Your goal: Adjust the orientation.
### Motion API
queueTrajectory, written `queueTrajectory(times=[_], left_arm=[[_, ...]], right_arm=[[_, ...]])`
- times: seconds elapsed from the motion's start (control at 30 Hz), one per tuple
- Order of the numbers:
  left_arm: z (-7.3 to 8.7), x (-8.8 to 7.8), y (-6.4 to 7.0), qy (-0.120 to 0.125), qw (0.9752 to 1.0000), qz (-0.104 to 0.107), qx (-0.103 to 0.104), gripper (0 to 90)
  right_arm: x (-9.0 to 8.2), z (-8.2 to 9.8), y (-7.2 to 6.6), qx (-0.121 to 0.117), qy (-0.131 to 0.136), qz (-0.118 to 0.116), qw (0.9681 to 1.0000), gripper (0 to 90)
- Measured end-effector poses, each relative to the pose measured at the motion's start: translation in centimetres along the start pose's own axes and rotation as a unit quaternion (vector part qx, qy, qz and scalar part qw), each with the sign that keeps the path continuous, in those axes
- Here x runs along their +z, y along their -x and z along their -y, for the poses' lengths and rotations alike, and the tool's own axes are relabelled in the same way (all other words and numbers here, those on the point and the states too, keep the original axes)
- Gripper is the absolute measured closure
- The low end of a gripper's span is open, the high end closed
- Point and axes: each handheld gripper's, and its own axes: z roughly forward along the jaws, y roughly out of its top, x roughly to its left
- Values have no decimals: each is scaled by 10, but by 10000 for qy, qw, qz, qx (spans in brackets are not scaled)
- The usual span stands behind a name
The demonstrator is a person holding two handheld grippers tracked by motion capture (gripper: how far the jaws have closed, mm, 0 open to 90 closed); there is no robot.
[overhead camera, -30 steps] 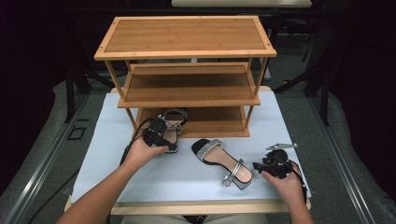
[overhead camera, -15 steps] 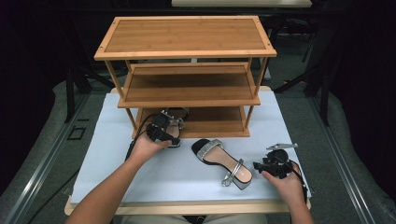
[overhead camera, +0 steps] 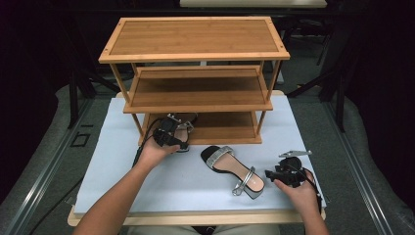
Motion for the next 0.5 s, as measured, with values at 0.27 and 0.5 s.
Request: queueTrajectory(times=[0.27, 0.5], left_arm=[[18, -20, 3, 49, 9993, 242, -281, 384], [37, -35, 7, -124, 9982, 518, -268, 412]], right_arm=[[-2, 0, -1, 6, 60, 5, 10000, 496], [-11, -6, -5, -68, 94, -21, 9999, 495]])
